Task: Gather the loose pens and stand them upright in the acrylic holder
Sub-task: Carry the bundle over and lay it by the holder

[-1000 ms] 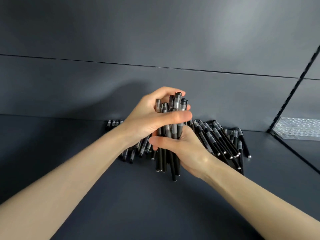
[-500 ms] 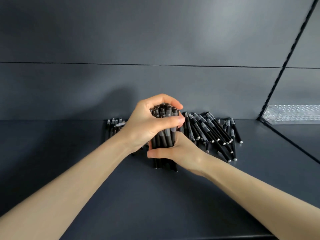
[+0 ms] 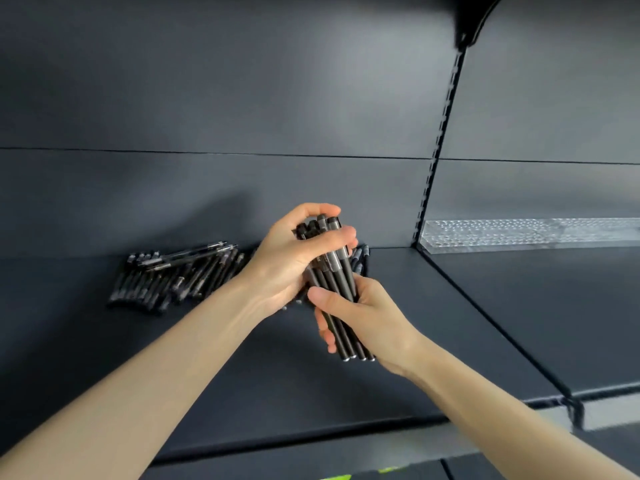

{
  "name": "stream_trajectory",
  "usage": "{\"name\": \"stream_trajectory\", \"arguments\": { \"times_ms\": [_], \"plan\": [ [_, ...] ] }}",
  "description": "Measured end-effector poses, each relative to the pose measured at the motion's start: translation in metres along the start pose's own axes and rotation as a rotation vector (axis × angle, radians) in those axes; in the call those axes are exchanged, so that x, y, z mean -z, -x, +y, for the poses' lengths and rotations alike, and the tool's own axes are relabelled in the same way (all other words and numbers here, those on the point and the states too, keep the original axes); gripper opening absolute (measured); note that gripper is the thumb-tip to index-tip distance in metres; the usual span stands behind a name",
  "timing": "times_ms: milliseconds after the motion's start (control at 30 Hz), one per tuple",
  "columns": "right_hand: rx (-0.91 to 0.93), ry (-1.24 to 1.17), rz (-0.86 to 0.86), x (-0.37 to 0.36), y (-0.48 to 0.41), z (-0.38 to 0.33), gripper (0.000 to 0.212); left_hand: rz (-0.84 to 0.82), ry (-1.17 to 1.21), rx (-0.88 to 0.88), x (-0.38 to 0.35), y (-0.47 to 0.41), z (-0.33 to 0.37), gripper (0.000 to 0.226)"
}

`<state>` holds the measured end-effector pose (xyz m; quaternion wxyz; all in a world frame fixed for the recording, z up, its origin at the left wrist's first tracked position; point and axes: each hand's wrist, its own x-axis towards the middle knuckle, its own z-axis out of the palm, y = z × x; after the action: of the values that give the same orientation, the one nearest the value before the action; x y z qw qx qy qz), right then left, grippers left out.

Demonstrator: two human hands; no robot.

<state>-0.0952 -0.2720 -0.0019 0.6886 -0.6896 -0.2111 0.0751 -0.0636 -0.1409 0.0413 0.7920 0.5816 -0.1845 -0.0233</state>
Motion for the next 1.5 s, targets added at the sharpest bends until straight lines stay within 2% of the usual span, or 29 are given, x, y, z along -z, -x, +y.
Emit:
{"name": "stream_trajectory", "arguments": {
  "times_ms": [100, 333, 433, 567, 667, 733, 867, 1033, 1133, 1200, 1300, 1400, 1500],
  "plan": [
    [-0.034, -0.015, 0.03, 0.046, 0.039, -0.004, 0.015, -0.106, 0.129, 0.098, -0.051, 0.003, -0.023, 0.036],
    [-0.087, -0.02, 0.071, 0.144, 0.098, -0.017, 0.019, -0.21, -0.071, 0.115, -0.155, -0.012, -0.064, 0.033],
    [-0.081, -0.005, 0.124, 0.18, 0.103, -0.015, 0.019, -0.186, -0.128, 0.114, -0.185, -0.032, -0.079, 0.034],
    [-0.081, -0.012, 0.208, 0.224, 0.097, -0.001, 0.018, -0.128, -0.261, 0.161, -0.215, -0.063, -0.11, 0.057],
    [-0.136, 0.04, 0.243, 0.233, 0.093, 0.002, 0.023, -0.104, -0.397, 0.219, -0.209, -0.072, -0.127, 0.051],
    [-0.184, 0.065, 0.239, 0.305, 0.07, 0.019, 0.026, -0.099, -0.488, 0.286, -0.239, -0.129, -0.161, 0.054],
    [-0.214, 0.192, 0.225, 0.329, 0.061, 0.018, 0.023, -0.16, -0.647, 0.253, -0.246, -0.146, -0.164, 0.042],
    [-0.166, 0.466, 0.088, 0.387, 0.042, 0.021, 0.013, -0.131, -0.769, 0.247, -0.271, -0.183, -0.186, 0.046],
    [-0.229, 0.567, 0.024, 0.418, 0.038, 0.029, 0.037, -0.084, -0.81, 0.262, -0.283, -0.195, -0.201, 0.055],
    [-0.292, 0.746, -0.013, 0.436, 0.037, 0.035, 0.05, -0.035, -0.924, 0.279, -0.294, -0.198, -0.209, 0.063],
    [-0.318, 1.024, -0.032, 0.45, 0.038, 0.035, 0.042, 0.022, -1.194, 0.361, -0.31, -0.2, -0.213, 0.057],
    [-0.313, 1.071, -0.075, 0.456, 0.037, 0.036, 0.041, 0.04, -1.287, 0.382, -0.316, -0.202, -0.214, 0.05],
    [-0.321, 1.148, -0.101, 0.459, 0.036, 0.04, 0.052, 0.073, -1.365, 0.374, -0.317, -0.202, -0.219, 0.05]
  ]
}}
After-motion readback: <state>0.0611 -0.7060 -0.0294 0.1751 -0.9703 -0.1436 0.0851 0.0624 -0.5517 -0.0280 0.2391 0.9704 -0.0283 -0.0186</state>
